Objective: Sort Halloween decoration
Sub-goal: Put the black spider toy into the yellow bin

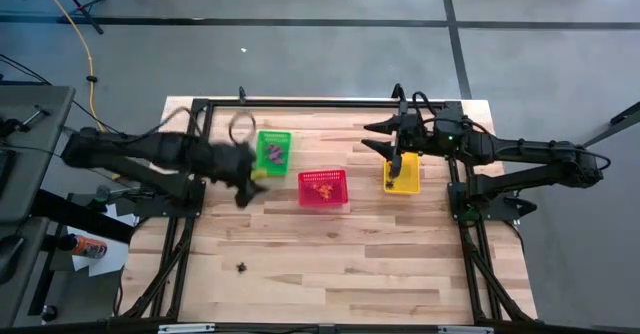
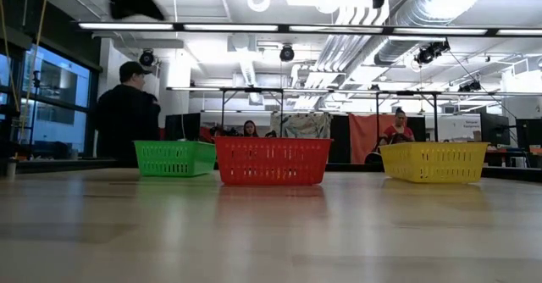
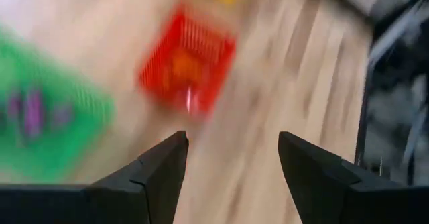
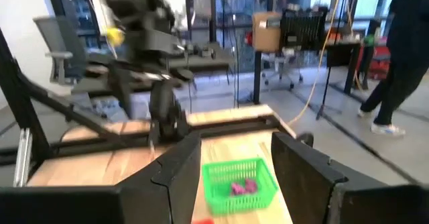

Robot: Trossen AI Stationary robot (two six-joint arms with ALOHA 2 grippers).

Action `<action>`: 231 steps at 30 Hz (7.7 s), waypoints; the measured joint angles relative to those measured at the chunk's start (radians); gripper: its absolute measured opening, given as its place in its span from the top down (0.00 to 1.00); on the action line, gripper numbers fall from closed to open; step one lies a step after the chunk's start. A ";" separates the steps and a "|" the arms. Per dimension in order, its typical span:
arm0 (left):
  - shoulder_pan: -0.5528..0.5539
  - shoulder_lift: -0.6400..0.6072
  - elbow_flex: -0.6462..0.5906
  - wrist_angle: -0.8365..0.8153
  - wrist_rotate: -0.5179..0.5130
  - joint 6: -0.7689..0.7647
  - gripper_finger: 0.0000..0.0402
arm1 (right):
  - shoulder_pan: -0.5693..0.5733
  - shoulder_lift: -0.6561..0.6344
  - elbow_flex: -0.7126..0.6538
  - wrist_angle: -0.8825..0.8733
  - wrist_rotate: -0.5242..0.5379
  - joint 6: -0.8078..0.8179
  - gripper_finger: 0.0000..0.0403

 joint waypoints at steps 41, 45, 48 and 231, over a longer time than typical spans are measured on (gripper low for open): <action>-0.778 0.578 -0.189 0.164 -0.025 -0.633 0.45 | 0.000 0.000 0.000 -0.257 0.000 0.004 0.56; -0.776 0.578 -0.214 0.204 -0.031 -0.588 0.45 | 0.000 0.000 0.000 -0.265 0.000 0.004 0.56; -0.774 0.578 -0.247 0.242 -0.030 -0.604 0.45 | 0.000 0.000 0.000 -0.278 0.000 0.004 0.56; 0.125 1.257 0.566 1.212 -0.096 0.781 0.67 | -0.215 -0.237 -0.002 -0.160 -0.039 0.643 0.56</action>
